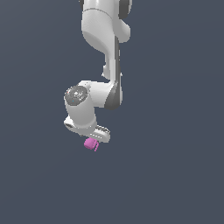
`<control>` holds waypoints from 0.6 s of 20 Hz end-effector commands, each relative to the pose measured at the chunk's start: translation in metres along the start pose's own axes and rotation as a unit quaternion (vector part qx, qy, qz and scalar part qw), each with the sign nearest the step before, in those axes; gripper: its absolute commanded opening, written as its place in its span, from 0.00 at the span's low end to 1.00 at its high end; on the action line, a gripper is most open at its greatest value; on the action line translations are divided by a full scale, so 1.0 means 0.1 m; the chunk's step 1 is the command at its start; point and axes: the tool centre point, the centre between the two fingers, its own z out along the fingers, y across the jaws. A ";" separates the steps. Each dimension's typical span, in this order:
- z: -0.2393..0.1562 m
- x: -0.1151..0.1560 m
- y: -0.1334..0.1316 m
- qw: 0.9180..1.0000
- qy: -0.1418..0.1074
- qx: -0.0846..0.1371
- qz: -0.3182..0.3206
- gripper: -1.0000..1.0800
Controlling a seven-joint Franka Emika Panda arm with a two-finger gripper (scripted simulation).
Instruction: Pick up the object and move it to a goal position.
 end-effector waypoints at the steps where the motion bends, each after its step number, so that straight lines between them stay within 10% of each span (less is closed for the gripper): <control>1: 0.03 0.00 0.00 1.000 0.000 0.000 0.000 0.96; 12: 0.48 0.00 0.01 1.000 0.000 0.000 0.002 0.96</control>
